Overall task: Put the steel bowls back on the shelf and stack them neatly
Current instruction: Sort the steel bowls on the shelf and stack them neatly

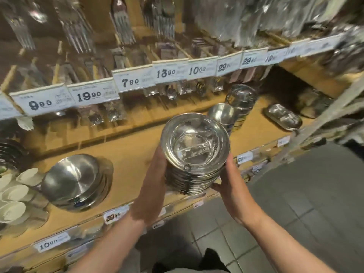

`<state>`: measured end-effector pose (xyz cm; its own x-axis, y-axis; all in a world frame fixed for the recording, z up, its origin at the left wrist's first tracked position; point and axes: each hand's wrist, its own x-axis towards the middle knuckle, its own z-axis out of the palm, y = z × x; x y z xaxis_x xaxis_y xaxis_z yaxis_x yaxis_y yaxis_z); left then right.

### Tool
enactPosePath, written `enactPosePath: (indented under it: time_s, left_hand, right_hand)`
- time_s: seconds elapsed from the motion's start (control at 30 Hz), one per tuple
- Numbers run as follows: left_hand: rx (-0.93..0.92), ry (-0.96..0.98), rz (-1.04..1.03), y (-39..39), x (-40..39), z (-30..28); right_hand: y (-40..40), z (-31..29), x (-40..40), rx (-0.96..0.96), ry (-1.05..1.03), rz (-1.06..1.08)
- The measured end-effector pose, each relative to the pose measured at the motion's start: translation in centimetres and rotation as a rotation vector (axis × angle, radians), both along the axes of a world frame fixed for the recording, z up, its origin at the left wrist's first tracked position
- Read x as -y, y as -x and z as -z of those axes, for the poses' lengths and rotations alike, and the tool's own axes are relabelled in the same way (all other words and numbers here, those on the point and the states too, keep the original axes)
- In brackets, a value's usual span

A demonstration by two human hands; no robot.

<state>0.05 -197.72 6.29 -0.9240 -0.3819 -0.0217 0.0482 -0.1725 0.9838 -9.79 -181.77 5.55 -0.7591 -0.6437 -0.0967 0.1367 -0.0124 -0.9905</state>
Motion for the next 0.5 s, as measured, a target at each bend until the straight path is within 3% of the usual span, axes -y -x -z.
enactPosePath:
  time_s: [0.27, 0.5]
  left_hand:
    - [0.044, -0.045, 0.126, 7.9, -8.9, 0.8]
    - [0.055, -0.07, 0.11, 15.2, -17.8, 1.6]
  right_hand:
    - [5.6, -0.8, -9.8, 0.04, -0.018, 0.145]
    - [13.5, 0.1, -18.4, 0.025, -0.04, 0.131]
